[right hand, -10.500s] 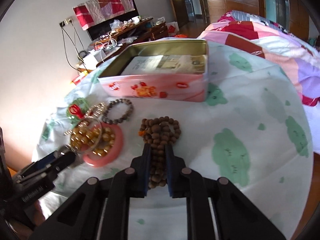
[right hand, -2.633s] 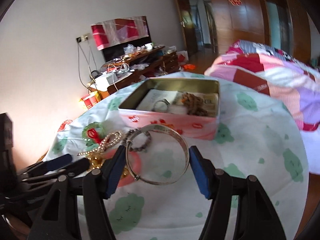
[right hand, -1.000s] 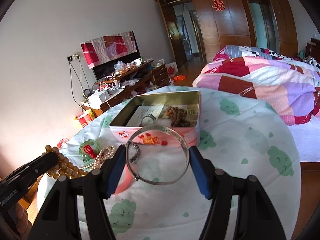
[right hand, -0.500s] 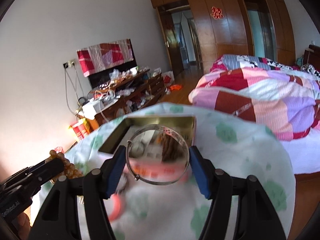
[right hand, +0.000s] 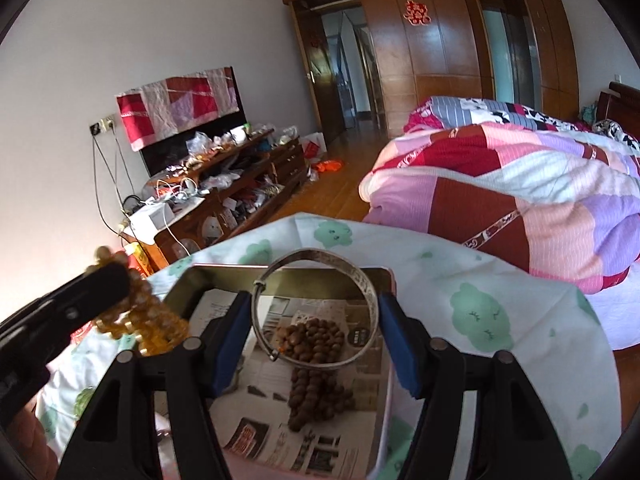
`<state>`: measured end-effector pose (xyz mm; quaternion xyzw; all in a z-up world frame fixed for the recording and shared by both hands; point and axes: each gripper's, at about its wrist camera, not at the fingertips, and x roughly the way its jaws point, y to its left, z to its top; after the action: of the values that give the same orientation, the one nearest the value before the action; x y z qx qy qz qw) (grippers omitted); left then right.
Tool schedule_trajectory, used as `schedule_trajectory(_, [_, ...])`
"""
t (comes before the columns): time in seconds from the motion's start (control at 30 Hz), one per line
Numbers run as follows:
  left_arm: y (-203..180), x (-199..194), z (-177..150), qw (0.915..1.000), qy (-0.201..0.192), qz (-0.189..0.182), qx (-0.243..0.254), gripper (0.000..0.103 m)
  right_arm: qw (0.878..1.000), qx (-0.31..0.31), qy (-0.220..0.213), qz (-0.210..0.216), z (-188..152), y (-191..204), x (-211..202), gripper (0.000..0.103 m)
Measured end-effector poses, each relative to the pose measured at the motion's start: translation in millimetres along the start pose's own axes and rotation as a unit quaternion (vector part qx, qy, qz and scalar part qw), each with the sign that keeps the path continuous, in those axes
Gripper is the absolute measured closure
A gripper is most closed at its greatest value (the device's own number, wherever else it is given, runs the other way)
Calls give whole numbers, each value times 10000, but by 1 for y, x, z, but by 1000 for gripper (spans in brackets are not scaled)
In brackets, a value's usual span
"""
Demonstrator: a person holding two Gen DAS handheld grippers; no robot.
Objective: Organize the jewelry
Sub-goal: 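Open the left gripper to drop the gold beads into the tin while the right drops the bangle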
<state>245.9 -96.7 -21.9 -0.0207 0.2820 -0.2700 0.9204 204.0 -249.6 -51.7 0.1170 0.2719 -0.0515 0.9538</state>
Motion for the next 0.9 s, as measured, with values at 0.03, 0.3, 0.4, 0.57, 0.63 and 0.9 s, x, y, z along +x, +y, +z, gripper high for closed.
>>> schedule_trajectory(0.03, [1,6,-1,10000,63,-4,14,83,10000,-1,20,-3,0,0,3,37])
schedule_trajectory(0.3, [10,37,-10,9984,539,162,-31,83,9997,-99,222,-16,-5,1,17,36])
schedule_trajectory(0.4, [11,43,-10,9976,645,238,-12,83,9996,-89,273,16,-5,1,20,36])
schedule_trajectory(0.57, [12,49,-11,9963,696,503,65,83,9994,-157,307,44,-4,4,22,35])
schedule_trajectory(0.63, [15,47,-9,9957,742,554,2,78,9994,-168,308,11,-4,5,22,31])
schedule_trajectory(0.9, [20,4,-2,9955,453,765,-318,33,9992,52,-380,-73,-1,-5,-2,22])
